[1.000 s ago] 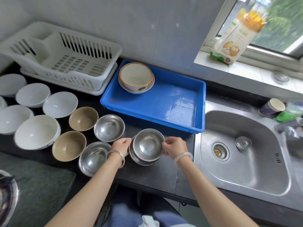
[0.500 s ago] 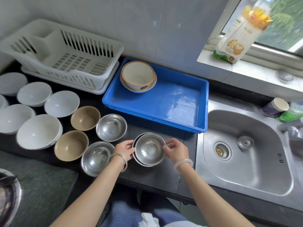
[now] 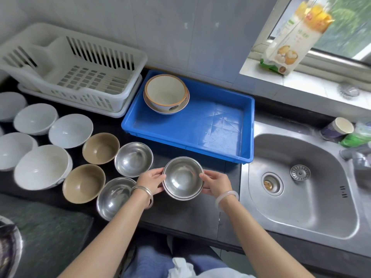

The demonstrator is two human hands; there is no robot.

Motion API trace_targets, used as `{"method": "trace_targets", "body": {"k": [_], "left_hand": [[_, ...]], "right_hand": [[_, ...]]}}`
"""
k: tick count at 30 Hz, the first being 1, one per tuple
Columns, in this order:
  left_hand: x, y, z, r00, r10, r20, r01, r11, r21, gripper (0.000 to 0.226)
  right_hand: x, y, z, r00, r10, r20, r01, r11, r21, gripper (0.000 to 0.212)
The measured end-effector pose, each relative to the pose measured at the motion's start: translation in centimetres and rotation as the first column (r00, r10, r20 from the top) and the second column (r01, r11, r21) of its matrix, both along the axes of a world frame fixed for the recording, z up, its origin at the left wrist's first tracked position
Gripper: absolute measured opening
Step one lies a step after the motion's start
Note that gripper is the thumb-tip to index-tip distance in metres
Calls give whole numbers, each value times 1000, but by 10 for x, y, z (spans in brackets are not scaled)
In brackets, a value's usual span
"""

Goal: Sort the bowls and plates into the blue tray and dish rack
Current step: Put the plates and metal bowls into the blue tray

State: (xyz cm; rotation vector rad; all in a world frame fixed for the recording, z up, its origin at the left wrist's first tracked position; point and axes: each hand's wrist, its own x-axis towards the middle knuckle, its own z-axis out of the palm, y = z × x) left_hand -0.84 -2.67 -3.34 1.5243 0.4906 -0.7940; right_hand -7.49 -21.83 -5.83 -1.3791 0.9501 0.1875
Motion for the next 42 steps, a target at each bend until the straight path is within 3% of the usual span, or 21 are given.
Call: {"method": "trace_targets", "body": {"k": [7,12,21,29,36,40,42], "left_hand": [[49,-31,44,991,-18,131,27,997,-69,31],[96,-67,57,983,-34,182,48,996,-75,29],[168,-136,14,965,-134,227,113,988,103,29],[187,-160,-24,951,-191,244,177,981,79,32],[190,-165,-36,988,-46,150,69,985,-157,35],[182,-166,-40,994,100,-52,-109,974,-197,27],[181,-168,-43,983,162,-84,-177,961,-214,28]], "right_hand": [[46,-31,48,989,-26,148,31,999,-34,17],[88,-63,62,986,-36,166,51,995,-87,25],[154,-114,24,989,-126,74,132,988,-76,31],[182,-133,-11,980,-197,32,199,978,-60,33],[186,-132,-19,972,-229,60,225,972,63,36],[178,-126,-21,958,-278,62,268,954,134,36],[178,-123,-21,942,-329,72,315,936,156,37]]}}
